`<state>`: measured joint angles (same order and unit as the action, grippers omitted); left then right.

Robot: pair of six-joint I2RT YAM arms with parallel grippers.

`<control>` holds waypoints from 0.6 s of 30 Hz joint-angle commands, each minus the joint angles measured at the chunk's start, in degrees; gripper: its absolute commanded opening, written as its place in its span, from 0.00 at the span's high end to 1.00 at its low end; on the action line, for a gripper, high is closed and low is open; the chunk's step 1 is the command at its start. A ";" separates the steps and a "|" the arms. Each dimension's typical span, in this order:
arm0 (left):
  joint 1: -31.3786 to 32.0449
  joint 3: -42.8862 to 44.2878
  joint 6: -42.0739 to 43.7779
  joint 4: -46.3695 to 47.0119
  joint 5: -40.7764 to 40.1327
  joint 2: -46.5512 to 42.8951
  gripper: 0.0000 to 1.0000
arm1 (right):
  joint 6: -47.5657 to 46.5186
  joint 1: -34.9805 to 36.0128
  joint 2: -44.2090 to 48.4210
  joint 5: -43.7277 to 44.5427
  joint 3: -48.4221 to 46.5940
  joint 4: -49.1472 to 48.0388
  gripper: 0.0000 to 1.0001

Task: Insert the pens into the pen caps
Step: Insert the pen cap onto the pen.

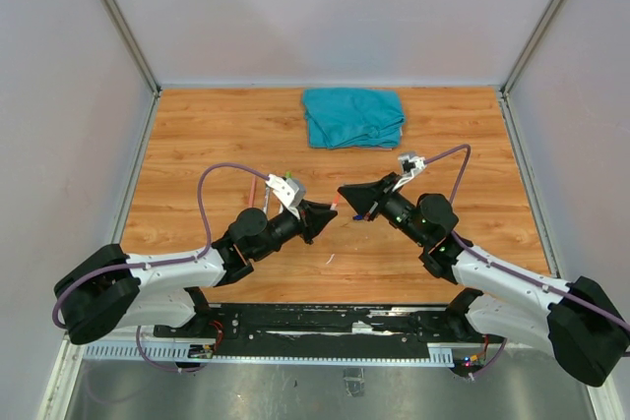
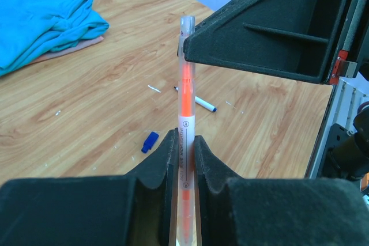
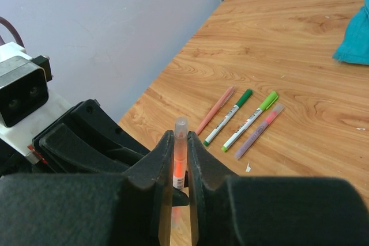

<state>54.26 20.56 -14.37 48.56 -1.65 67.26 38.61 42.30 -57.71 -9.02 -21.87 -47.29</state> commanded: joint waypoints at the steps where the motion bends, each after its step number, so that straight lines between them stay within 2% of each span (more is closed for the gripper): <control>1: 0.23 1.65 0.57 4.00 -0.81 0.06 1.00 | -0.81 0.63 -0.11 -2.70 1.01 0.36 0.84; 9: 0.23 1.73 0.54 3.83 -0.98 0.16 0.99 | -3.14 0.60 5.04 -1.43 0.50 4.70 0.67; 18: 0.23 1.87 0.40 3.56 -0.99 0.21 0.99 | -5.31 0.64 13.65 6.01 -2.98 18.87 0.42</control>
<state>54.24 20.67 -14.39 49.65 -1.87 67.40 35.03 42.33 -46.37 -7.90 -21.98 -35.14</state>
